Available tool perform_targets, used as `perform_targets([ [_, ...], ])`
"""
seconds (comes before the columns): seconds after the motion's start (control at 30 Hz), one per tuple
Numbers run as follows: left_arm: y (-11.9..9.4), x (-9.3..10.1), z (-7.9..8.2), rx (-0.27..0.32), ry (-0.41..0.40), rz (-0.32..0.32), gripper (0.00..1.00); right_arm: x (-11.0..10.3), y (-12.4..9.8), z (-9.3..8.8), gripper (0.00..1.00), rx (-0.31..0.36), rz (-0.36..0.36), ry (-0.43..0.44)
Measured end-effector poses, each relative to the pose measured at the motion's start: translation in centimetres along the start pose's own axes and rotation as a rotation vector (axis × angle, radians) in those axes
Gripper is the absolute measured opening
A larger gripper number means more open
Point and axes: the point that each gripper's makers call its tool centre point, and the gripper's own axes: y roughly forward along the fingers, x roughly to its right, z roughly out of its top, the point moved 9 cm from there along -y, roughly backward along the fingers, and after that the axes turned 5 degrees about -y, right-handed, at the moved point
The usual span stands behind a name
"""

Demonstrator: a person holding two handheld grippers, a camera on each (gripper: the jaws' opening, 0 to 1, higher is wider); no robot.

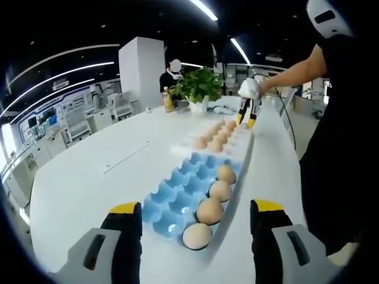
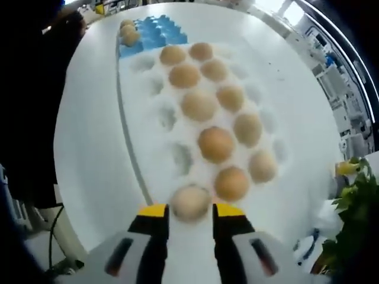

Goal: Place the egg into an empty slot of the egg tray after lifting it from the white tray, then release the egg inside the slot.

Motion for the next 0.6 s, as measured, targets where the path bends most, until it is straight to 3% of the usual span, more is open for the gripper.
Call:
perform_targets([
  [0.13,0.0,0.0,-0.1,-0.006,-0.003,0.003,0.76,0.1,0.1,0.4,0.31,-0.014,-0.003,-0.073],
  [0.27,0.1,0.1,-0.1,-0.016,-0.003,0.002,0.75,-0.1,0.7,0.6,0.26,-0.043,0.086,-0.096],
  [0.4,0.0,0.2,0.0,-0.021,0.001,0.004,0.75,0.5,0.9,0.8,0.27,-0.066,0.121,-0.146],
  [0.43,0.0,0.2,0.1,-0.023,0.001,0.008,0.75,0.8,0.9,1.1,0.27,-0.087,0.132,-0.208],
  [0.5,-0.1,0.2,0.1,-0.025,0.002,0.008,0.74,1.0,0.7,1.3,0.30,-0.079,0.106,-0.229],
  [0.6,0.1,0.2,0.1,-0.029,0.003,0.009,0.74,1.1,0.2,0.7,0.28,-0.068,0.092,-0.174],
])
